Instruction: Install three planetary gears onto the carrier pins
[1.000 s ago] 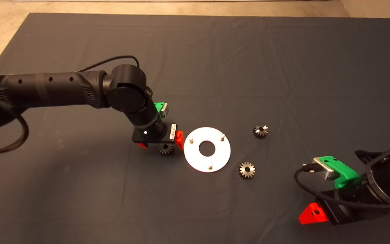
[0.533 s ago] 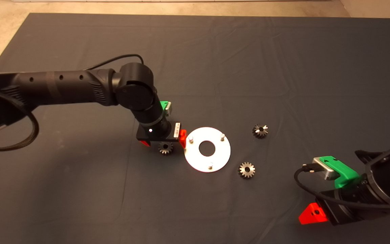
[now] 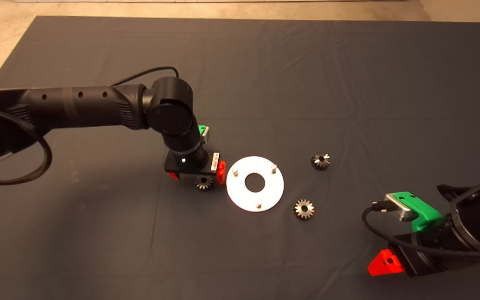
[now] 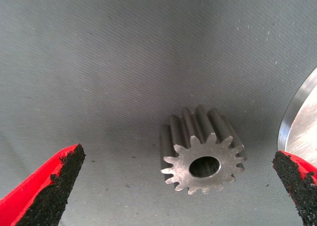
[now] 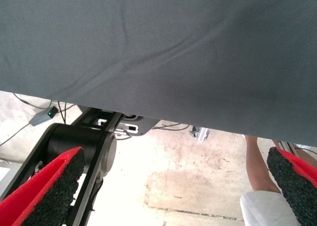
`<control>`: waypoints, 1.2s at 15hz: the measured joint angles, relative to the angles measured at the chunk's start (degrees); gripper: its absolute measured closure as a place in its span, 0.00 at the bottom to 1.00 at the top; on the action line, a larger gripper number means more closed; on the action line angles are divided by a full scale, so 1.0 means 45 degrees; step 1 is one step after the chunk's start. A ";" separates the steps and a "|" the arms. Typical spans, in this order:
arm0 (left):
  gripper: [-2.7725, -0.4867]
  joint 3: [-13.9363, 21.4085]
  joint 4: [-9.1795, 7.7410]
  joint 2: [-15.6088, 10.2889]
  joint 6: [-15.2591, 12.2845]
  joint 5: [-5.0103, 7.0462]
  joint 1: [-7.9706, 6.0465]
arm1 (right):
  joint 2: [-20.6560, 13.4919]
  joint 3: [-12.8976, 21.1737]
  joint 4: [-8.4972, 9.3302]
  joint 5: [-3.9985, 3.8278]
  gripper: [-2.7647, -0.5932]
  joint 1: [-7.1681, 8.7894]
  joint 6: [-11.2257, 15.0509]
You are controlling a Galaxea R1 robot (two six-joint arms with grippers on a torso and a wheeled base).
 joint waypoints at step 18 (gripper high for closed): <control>0.02 -0.0325 -0.0027 0.0601 0.0433 0.0092 0.0351 | -0.0003 0.0000 0.0005 -0.0005 0.01 0.0000 -0.0035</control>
